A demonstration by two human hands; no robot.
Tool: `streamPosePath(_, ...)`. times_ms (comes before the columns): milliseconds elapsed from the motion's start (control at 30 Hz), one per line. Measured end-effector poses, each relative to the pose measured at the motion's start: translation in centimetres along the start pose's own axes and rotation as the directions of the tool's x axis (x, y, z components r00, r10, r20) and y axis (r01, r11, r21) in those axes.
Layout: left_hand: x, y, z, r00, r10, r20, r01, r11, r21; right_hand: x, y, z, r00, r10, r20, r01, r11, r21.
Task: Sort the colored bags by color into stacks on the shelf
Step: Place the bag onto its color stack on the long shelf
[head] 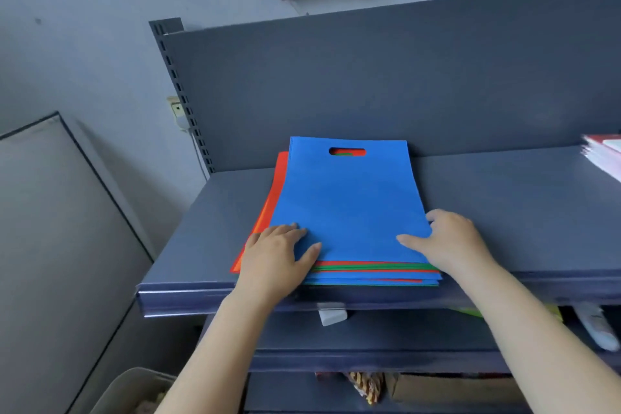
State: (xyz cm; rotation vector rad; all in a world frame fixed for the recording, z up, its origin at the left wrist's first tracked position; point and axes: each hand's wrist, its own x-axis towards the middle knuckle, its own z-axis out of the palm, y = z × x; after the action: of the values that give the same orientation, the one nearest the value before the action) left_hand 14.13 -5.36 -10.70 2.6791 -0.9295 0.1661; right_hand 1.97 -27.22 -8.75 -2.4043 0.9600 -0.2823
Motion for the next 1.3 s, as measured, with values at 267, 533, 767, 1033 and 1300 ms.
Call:
streamPosePath(267,1.1,-0.4,0.2,0.997,0.071,0.009,-0.07,0.993,-0.092,0.4,1.3,-0.6,0.97,-0.011,-0.243,0.052,0.985,0.162)
streamPosePath(533,2.7,-4.0,-1.1,0.957,-0.287,0.04,0.289,0.955,-0.07,1.2,3.5,-0.9,0.941,0.075,-0.329,0.015,0.964,0.264)
streamPosePath(767,3.2,-5.6,-2.3,0.905,-0.423,0.037,0.42,0.878,-0.228,1.2,4.0,-0.7,0.937,0.089,-0.339,0.112,0.841,0.53)
streamPosePath(1033,0.1,-4.7,-4.5,0.918,-0.352,-0.184,0.276,0.898,-0.342,-0.7,2.7,-1.1,0.982,0.063,-0.178,0.109,0.582,0.806)
streamPosePath(1300,-7.8,-2.9,-7.2,0.708,-0.594,-0.382,0.246,0.715,-0.655,-3.9,1.7,-2.0,1.0,-0.024,-0.008,0.015,0.308,0.951)
